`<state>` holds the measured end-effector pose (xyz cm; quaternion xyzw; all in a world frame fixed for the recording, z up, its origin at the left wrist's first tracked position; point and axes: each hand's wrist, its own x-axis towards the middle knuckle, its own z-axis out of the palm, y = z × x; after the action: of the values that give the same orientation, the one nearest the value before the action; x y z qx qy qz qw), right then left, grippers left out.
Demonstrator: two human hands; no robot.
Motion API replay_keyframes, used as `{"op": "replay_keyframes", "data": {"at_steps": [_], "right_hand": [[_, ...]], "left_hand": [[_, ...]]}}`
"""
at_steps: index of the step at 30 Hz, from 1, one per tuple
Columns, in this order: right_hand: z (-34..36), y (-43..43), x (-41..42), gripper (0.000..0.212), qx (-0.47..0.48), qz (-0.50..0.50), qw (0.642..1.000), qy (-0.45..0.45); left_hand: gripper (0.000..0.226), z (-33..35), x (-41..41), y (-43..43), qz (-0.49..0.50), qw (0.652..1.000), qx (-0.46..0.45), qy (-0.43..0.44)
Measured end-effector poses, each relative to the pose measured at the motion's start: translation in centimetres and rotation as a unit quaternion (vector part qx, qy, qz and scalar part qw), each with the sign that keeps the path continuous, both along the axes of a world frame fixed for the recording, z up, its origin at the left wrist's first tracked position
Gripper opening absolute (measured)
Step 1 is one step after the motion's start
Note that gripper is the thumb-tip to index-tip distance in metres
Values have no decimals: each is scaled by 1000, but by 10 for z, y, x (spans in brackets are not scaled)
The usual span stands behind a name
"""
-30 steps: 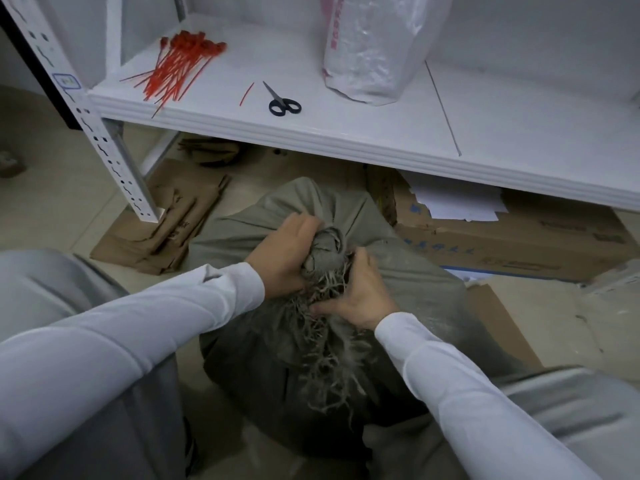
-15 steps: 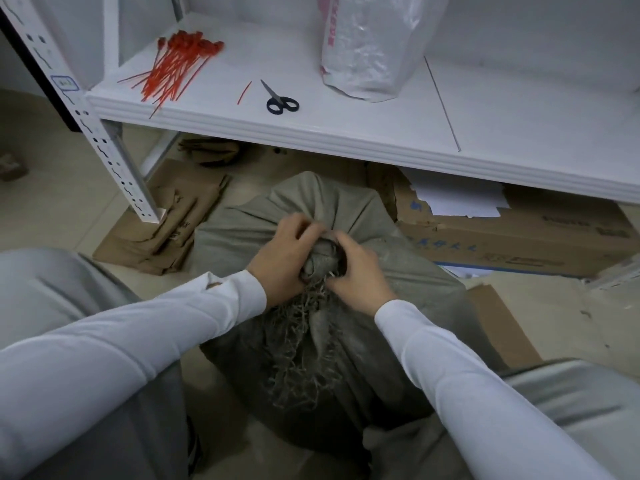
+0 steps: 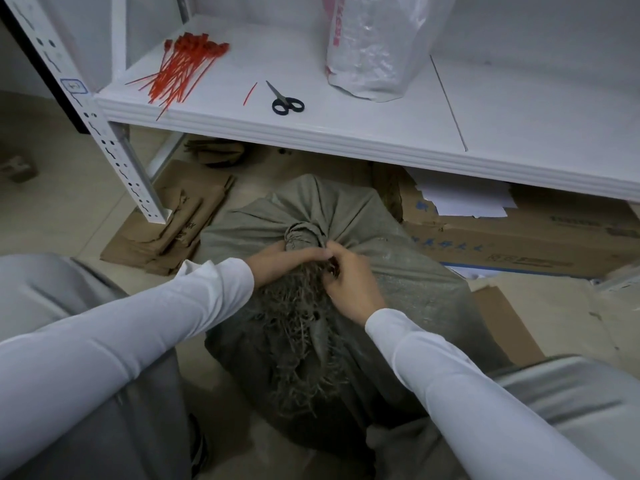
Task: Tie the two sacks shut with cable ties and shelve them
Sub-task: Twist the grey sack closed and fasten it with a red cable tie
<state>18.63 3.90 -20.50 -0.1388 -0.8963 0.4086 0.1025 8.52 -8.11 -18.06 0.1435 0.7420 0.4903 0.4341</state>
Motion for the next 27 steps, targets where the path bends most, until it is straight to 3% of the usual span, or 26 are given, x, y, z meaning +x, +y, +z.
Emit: {"op": "replay_keyframes", "data": {"at_steps": [5,9,12,14,17,20,23,27], "right_hand": [[-4,2,-5,4,-43,39,998,-27],[8,16,-10,14,-85,43,992,-79],[11,25,-9,34,-64,-10,995,-77],[12,28,-8,52,50,-11,997,-53],[15,21,-10,76,185,74,980,-10],[12,9,-17,85,262,149,953,-25],[9,6,-22,78,254,138,957,-30],[7,5,-27,63,237,123,963,-34]], "left_hand": [[50,-10,-1,-1,48,995,-35,84],[46,-8,-5,1,-6,973,-86,214],[48,-6,-10,-3,-110,899,-190,379],[58,-5,-14,-6,-186,807,-259,496],[56,-6,-16,-5,-250,691,-264,625],[51,-9,-17,-4,-277,619,-269,684],[49,-10,-13,-6,-289,599,-291,688],[40,-12,-12,-10,-266,614,-290,684]]}}
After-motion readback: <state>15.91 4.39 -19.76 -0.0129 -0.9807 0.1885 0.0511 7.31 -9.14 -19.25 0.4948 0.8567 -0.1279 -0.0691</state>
